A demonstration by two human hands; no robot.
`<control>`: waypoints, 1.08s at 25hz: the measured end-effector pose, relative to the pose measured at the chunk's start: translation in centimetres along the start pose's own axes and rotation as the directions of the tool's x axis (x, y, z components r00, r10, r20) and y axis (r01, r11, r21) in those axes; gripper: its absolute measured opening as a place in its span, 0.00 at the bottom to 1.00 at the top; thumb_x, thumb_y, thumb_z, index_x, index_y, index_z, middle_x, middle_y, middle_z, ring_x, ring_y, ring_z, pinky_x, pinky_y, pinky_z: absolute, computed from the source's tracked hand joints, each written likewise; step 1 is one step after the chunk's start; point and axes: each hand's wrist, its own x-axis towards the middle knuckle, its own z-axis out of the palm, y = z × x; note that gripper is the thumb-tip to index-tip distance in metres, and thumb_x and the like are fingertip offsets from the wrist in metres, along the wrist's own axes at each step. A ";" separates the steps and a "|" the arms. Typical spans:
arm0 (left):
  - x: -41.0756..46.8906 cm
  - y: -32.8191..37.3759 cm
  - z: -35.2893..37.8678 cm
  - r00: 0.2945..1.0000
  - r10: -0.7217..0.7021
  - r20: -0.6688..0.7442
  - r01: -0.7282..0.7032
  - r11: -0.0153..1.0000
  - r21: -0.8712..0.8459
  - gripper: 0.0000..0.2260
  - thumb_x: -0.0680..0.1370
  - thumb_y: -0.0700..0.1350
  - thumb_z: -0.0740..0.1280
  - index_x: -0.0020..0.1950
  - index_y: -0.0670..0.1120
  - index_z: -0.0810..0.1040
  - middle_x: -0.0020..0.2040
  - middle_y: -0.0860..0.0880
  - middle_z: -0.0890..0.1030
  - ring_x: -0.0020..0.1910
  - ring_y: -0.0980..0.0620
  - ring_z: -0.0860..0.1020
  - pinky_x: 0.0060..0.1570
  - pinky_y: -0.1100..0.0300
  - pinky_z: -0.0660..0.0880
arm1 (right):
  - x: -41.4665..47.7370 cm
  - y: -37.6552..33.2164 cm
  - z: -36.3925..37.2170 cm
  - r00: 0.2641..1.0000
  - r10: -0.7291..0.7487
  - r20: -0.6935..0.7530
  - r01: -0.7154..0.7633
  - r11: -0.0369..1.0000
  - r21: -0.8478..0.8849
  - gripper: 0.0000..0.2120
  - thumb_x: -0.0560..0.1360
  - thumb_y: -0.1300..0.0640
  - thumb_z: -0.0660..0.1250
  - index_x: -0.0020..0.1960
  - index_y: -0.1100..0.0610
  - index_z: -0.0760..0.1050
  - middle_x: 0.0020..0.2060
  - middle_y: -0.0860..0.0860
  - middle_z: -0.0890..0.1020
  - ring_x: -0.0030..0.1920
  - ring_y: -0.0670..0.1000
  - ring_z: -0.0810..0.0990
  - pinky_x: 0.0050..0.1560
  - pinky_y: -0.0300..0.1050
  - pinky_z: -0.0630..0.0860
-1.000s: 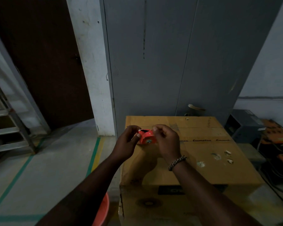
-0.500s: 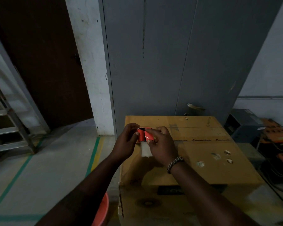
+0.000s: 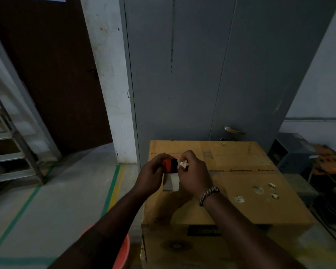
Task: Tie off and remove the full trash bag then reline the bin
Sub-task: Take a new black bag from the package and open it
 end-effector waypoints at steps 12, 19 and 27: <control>0.0 1.7 1.1 0.987 -0.050 -0.155 0.075 0.984 0.160 0.13 0.77 0.41 0.72 0.55 0.52 0.72 0.46 0.54 0.82 0.43 0.59 0.81 0.39 0.50 0.82 | -0.2 0.0 0.3 0.997 -0.067 0.026 0.068 0.997 -0.028 0.16 0.77 0.66 0.65 0.59 0.51 0.82 0.58 0.48 0.84 0.58 0.47 0.81 0.50 0.32 0.74; -0.1 0.4 0.4 0.989 -0.041 -0.143 0.050 0.997 0.061 0.17 0.80 0.34 0.62 0.62 0.54 0.73 0.57 0.63 0.77 0.57 0.55 0.80 0.49 0.47 0.84 | 0.2 0.4 0.2 0.997 -0.079 -0.013 0.078 0.994 -0.071 0.17 0.78 0.66 0.63 0.63 0.54 0.81 0.59 0.50 0.82 0.60 0.50 0.80 0.60 0.41 0.77; -0.2 -0.6 0.1 0.980 -0.058 -0.192 0.049 0.998 -0.047 0.14 0.81 0.36 0.67 0.58 0.56 0.79 0.52 0.62 0.82 0.52 0.57 0.82 0.49 0.47 0.84 | 0.6 0.5 0.6 0.998 -0.057 -0.034 0.057 0.998 -0.004 0.12 0.78 0.62 0.68 0.59 0.52 0.83 0.58 0.47 0.77 0.58 0.47 0.77 0.60 0.38 0.76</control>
